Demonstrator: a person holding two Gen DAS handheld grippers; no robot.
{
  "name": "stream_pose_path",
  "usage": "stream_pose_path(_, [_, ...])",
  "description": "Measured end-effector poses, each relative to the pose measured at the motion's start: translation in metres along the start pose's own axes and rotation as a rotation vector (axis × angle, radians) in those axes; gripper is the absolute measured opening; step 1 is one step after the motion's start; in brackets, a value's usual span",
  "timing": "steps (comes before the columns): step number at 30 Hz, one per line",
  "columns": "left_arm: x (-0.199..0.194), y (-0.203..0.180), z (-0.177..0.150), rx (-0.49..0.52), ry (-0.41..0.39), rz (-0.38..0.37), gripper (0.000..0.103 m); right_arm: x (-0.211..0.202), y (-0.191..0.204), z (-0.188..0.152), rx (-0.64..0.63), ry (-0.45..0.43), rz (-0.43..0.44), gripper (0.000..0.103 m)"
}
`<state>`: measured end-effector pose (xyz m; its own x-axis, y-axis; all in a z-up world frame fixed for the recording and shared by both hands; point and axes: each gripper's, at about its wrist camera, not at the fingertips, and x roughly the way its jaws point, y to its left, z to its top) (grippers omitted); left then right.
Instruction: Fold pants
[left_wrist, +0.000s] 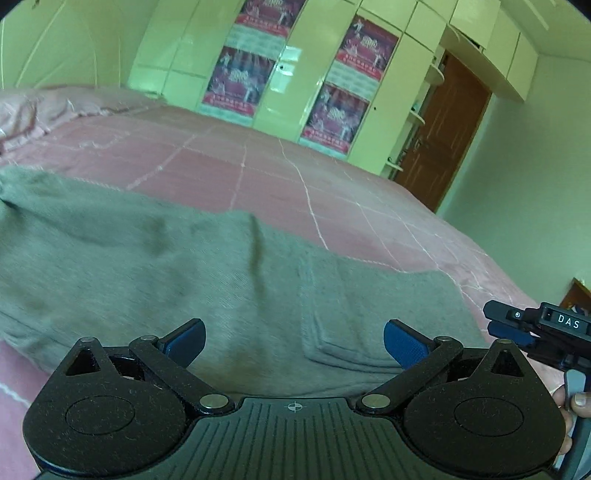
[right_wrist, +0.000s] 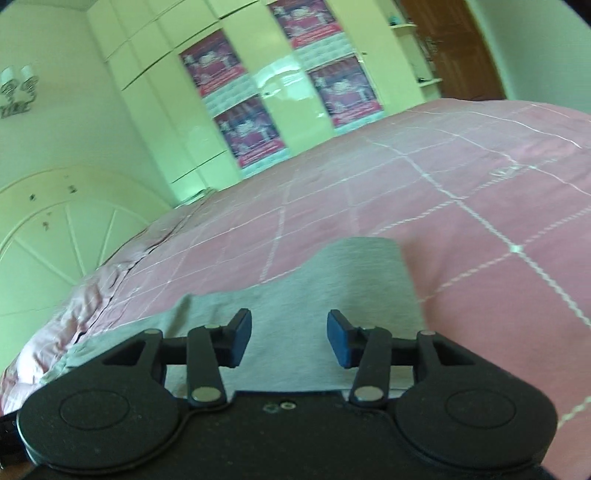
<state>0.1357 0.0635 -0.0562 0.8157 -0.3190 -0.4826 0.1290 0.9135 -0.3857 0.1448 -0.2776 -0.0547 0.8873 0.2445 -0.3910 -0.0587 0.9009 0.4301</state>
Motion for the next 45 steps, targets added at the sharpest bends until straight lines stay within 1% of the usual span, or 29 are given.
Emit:
stream_pose_path(1, [0.01, -0.004, -0.002, -0.031, 0.043, -0.019, 0.084, -0.001, -0.006, -0.003, 0.012, -0.009, -0.007, 0.04])
stream_pose_path(2, [0.019, -0.007, -0.004, -0.053, 0.08, -0.033, 0.071, -0.005, -0.012, -0.003, 0.019, -0.016, -0.013, 0.043])
stream_pose_path(3, [0.026, -0.01, -0.006, -0.07, 0.101, -0.037, 0.068, -0.004, -0.014, -0.005, 0.024, -0.021, -0.017, 0.044])
stream_pose_path(5, [0.036, -0.015, -0.01, -0.101, 0.126, -0.052, 0.068, -0.004, -0.019, -0.008, 0.035, -0.024, -0.012, 0.045])
stream_pose_path(8, [0.049, -0.013, -0.009, -0.196, 0.149, -0.082, 0.068, -0.005, -0.028, -0.008, 0.063, -0.031, -0.004, 0.046])
stream_pose_path(10, [0.057, -0.016, -0.009, -0.227, 0.159, -0.087, 0.065, -0.004, -0.034, -0.007, 0.086, -0.036, -0.007, 0.046])
stream_pose_path(11, [0.061, -0.017, -0.01, -0.227, 0.162, -0.076, 0.053, -0.003, -0.037, -0.007, 0.097, -0.038, -0.009, 0.046])
stream_pose_path(12, [0.064, -0.016, -0.009, -0.233, 0.165, -0.064, 0.035, -0.002, -0.039, -0.007, 0.104, -0.037, -0.011, 0.046])
stream_pose_path(15, [0.07, -0.005, -0.013, -0.301, 0.16, -0.092, 0.024, 0.002, -0.043, -0.01, 0.11, -0.016, -0.012, 0.046])
stream_pose_path(16, [0.069, -0.005, -0.014, -0.298, 0.15, -0.096, 0.024, 0.004, -0.042, -0.011, 0.1, -0.003, -0.015, 0.046])
stream_pose_path(18, [0.064, -0.011, -0.015, -0.268, 0.111, -0.092, 0.017, 0.006, -0.041, -0.015, 0.084, 0.012, -0.023, 0.046])
stream_pose_path(20, [0.044, -0.018, -0.009, -0.234, 0.009, -0.112, 0.017, 0.005, -0.039, -0.014, 0.075, 0.005, -0.018, 0.046])
stream_pose_path(22, [0.021, -0.025, -0.005, -0.184, -0.084, -0.097, 0.017, 0.002, -0.037, -0.013, 0.069, -0.005, -0.002, 0.047])
stream_pose_path(23, [0.012, -0.024, -0.005, -0.176, -0.113, -0.091, 0.017, 0.003, -0.036, -0.013, 0.062, 0.001, 0.002, 0.047])
stream_pose_path(24, [0.012, -0.023, -0.008, -0.165, -0.097, -0.075, 0.017, 0.005, -0.035, -0.014, 0.055, 0.014, 0.003, 0.05])
stream_pose_path(26, [0.037, -0.012, -0.019, -0.143, 0.064, -0.004, 0.018, 0.016, -0.032, -0.02, 0.032, 0.071, -0.024, 0.052])
stream_pose_path(27, [0.047, -0.004, -0.028, -0.153, 0.12, -0.008, 0.021, 0.019, -0.031, -0.023, 0.024, 0.086, -0.043, 0.053])
stream_pose_path(28, [0.045, 0.004, -0.032, -0.174, 0.084, -0.033, 0.021, 0.02, -0.031, -0.025, 0.027, 0.096, -0.044, 0.053])
stream_pose_path(29, [0.044, 0.005, -0.032, -0.185, 0.078, -0.042, 0.021, 0.019, -0.03, -0.025, 0.027, 0.092, -0.048, 0.049])
stream_pose_path(32, [0.035, -0.005, -0.025, -0.162, 0.053, -0.012, 0.025, -0.001, -0.018, -0.018, -0.036, -0.03, -0.072, 0.05])
stream_pose_path(34, [0.023, -0.017, -0.022, -0.114, -0.013, 0.016, 0.034, -0.007, -0.014, -0.015, -0.066, -0.068, -0.048, 0.049])
stream_pose_path(35, [0.021, -0.021, -0.022, -0.078, -0.035, 0.057, 0.049, -0.003, -0.012, -0.016, -0.085, -0.045, -0.023, 0.047])
stream_pose_path(36, [0.028, -0.026, -0.022, -0.038, 0.004, 0.118, 0.059, 0.006, -0.01, -0.019, -0.101, 0.009, -0.018, 0.043])
stream_pose_path(37, [0.037, -0.029, -0.021, 0.017, 0.06, 0.155, 0.06, 0.019, -0.008, -0.026, -0.124, 0.093, -0.053, 0.042])
stream_pose_path(38, [0.038, -0.033, -0.021, 0.063, 0.05, 0.162, 0.062, 0.029, -0.007, -0.033, -0.16, 0.129, -0.082, 0.043])
stream_pose_path(40, [0.035, -0.038, -0.015, 0.097, 0.053, 0.17, 0.064, 0.029, -0.002, -0.033, -0.189, 0.113, -0.098, 0.042])
stream_pose_path(41, [0.03, -0.038, -0.011, 0.092, 0.048, 0.169, 0.064, 0.025, 0.001, -0.028, -0.179, 0.101, -0.097, 0.043])
stream_pose_path(43, [0.019, -0.038, -0.006, 0.081, 0.022, 0.162, 0.064, 0.012, 0.004, -0.024, -0.182, 0.03, -0.063, 0.043])
stream_pose_path(45, [0.005, -0.033, -0.002, 0.08, -0.001, 0.175, 0.064, 0.006, 0.003, -0.025, -0.188, 0.015, -0.063, 0.045])
